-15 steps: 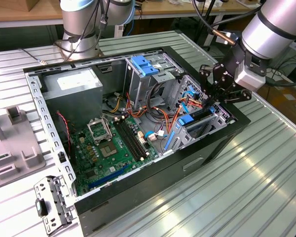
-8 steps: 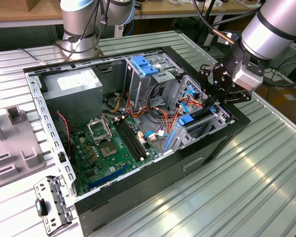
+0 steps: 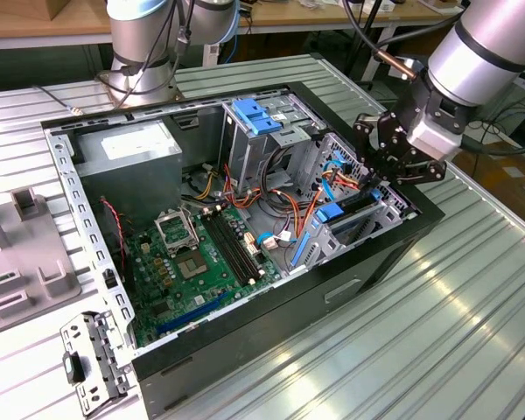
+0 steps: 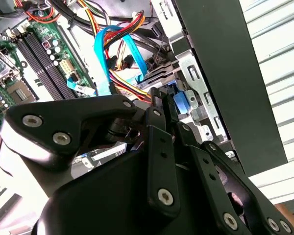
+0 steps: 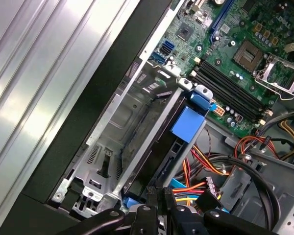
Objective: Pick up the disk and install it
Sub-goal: 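Insert the first disk wire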
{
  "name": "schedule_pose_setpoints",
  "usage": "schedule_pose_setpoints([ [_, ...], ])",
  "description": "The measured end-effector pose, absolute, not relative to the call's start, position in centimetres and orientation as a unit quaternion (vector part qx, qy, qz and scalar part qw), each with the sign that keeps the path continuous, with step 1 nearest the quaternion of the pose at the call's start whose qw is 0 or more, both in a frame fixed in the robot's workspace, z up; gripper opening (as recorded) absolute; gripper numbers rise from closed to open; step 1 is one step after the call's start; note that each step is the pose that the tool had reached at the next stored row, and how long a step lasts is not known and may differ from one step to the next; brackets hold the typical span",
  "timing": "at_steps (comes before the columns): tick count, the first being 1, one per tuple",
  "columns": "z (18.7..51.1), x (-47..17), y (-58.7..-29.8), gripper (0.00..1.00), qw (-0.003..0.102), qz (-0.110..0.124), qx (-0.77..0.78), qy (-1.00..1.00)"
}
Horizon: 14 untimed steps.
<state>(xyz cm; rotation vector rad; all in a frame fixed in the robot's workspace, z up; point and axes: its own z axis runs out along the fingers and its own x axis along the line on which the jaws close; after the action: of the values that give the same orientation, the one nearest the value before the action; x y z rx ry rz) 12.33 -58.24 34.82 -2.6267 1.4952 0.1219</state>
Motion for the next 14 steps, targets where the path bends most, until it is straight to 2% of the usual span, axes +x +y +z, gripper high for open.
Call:
schedule_pose_setpoints([
  [14,34.75,12.31,-58.24,0.17,0.061,0.037,-0.838,0.541],
])
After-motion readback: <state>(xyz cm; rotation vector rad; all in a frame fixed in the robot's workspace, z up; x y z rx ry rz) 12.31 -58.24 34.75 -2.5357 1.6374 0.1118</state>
